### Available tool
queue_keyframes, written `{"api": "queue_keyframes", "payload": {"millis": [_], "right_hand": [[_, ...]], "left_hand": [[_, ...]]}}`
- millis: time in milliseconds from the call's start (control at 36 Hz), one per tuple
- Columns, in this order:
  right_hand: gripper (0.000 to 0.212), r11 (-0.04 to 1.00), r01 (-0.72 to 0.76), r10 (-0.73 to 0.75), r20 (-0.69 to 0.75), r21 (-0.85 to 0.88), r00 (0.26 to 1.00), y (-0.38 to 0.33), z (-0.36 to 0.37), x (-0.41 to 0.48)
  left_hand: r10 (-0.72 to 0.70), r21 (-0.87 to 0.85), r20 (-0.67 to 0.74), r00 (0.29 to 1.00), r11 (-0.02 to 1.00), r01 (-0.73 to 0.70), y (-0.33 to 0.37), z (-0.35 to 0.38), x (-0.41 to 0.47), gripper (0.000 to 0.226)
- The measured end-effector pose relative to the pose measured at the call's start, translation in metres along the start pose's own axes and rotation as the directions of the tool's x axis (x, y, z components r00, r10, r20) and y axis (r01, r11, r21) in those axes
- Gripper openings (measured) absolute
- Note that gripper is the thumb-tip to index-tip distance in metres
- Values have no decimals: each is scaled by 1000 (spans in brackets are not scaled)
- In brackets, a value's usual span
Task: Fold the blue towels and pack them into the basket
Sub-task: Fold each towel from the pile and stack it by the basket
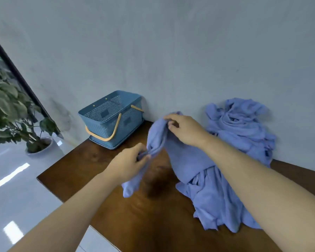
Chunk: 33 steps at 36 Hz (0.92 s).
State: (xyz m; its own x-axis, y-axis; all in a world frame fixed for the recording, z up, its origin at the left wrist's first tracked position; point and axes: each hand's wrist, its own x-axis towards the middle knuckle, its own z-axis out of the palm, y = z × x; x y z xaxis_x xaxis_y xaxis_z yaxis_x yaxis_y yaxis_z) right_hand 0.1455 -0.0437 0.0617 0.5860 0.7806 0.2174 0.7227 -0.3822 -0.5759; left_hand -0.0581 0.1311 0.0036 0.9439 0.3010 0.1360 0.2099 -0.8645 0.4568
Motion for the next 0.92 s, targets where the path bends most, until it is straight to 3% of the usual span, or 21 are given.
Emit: {"api": "queue_keyframes", "payload": {"millis": [111, 250, 333, 444, 528, 611, 667, 722, 806, 861, 917], "right_hand": [[36, 988, -154, 153, 110, 8, 982, 29, 44, -18], [39, 955, -238, 268, 170, -179, 948, 48, 80, -36], [41, 930, -249, 312, 221, -270, 924, 52, 99, -39], [22, 920, -282, 355, 273, -272, 894, 48, 123, -38], [44, 900, -281, 377, 272, -333, 885, 47, 151, -41], [56, 887, -319, 415, 271, -334, 868, 47, 179, -39], [52, 911, -292, 359, 214, -292, 908, 50, 194, -33], [45, 945, -251, 289, 181, -210, 940, 53, 205, -25], [29, 971, -231, 238, 170, -56, 956, 50, 217, -20], [13, 965, -252, 247, 72, 78, 966, 49, 225, -22], [12, 951, -253, 265, -43, 177, 963, 48, 230, -26]], "left_hand": [[-136, 93, 155, 979, 988, 122, -20, 23, -3, 49], [-163, 149, 130, 978, 978, 143, -41, 36, 20, 31], [-152, 122, 213, 965, 984, 128, -52, 49, 38, 17], [-60, 54, 277, 959, 997, 46, -60, 75, 59, 38], [-52, 41, 348, 936, 998, 40, -65, 89, 71, 41], [-71, 174, 354, 933, 985, 9, -73, 94, 76, 26], [-161, 305, 346, 924, 951, 51, -79, 90, 79, 47], [-244, 385, 428, 870, 920, 68, -83, 85, 81, 62], [-302, 345, 565, 768, 932, 113, -90, 78, 79, 69], [-268, 305, 490, 829, 944, 125, -103, 75, 84, 64], [-224, 282, 289, 931, 949, 141, -117, 75, 96, 63]]}}
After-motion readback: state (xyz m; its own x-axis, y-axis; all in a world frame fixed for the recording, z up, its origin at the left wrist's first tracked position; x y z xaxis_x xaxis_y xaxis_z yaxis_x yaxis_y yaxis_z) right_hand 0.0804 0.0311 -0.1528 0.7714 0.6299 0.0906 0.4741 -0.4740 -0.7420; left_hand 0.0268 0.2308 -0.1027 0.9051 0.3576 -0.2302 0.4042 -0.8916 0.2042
